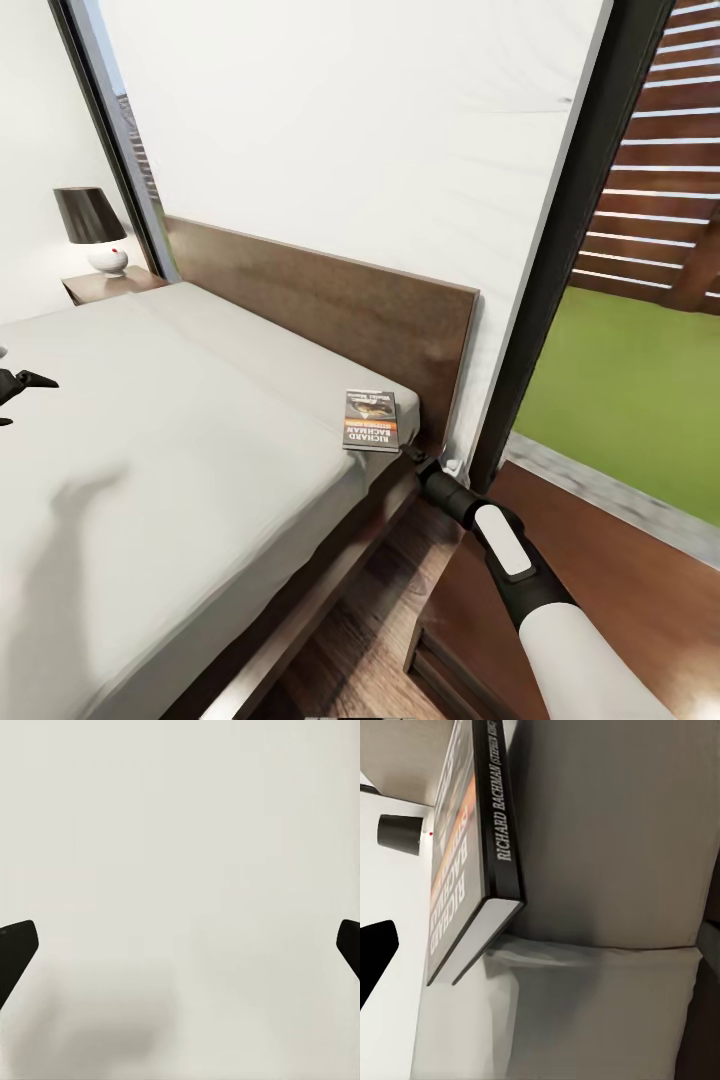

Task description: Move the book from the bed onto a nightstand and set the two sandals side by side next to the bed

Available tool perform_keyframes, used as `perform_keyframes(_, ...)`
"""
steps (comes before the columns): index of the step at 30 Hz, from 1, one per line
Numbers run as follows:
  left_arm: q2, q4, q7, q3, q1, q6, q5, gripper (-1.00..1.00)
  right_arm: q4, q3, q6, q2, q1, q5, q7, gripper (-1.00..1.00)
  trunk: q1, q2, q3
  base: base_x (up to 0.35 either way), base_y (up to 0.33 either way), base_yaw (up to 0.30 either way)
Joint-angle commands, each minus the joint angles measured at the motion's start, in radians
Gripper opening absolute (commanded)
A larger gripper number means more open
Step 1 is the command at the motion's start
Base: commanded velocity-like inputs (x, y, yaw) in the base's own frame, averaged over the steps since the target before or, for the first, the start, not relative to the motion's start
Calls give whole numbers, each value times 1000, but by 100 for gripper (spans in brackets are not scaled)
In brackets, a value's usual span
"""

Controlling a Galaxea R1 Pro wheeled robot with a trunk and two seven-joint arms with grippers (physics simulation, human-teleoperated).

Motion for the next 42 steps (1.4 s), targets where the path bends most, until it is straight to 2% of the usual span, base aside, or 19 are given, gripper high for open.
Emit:
perform_keyframes(1, 1, 0, -9, -8, -1, 0, -3, 100, 0, -3, 6, 1, 0, -6, 1, 100, 0, 0, -1, 0, 0, 0)
perform_keyframes(42, 3, 0, -9, -8, -1, 0, -7, 100, 0, 2, 7, 1, -2, -1, 2, 100, 0, 0, -1, 0, 0, 0)
